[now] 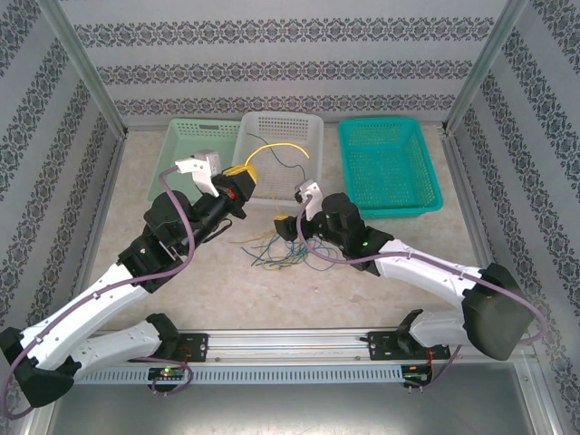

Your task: Untangle the cables

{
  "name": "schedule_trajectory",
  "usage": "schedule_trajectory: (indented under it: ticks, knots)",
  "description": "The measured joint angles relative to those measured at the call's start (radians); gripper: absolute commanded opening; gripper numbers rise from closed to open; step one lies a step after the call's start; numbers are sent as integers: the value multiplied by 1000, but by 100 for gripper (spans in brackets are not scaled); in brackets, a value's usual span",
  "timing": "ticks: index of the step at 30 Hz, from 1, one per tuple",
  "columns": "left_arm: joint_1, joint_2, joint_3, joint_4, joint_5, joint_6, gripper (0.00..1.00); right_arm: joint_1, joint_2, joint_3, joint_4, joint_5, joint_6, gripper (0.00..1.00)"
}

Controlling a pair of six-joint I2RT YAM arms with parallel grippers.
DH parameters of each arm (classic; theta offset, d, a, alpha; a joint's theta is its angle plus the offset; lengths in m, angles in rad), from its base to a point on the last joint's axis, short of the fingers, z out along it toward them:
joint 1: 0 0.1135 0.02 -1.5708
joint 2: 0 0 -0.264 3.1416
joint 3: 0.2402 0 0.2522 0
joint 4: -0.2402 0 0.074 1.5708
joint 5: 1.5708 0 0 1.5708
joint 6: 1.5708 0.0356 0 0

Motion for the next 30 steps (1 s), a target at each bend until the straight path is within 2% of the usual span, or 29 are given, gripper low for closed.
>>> schedule_trajectory:
  ticks: [8, 21, 30]
  knots:
    - [0, 6, -2, 17, 23, -22, 2, 31, 47, 35, 22, 9, -57, 89]
    - [0, 0, -6, 24, 22, -42, 2, 42, 41, 73, 84, 68, -167, 86]
    - [0, 2, -6, 24, 26, -51, 3, 59, 94, 158, 98, 38, -238, 73]
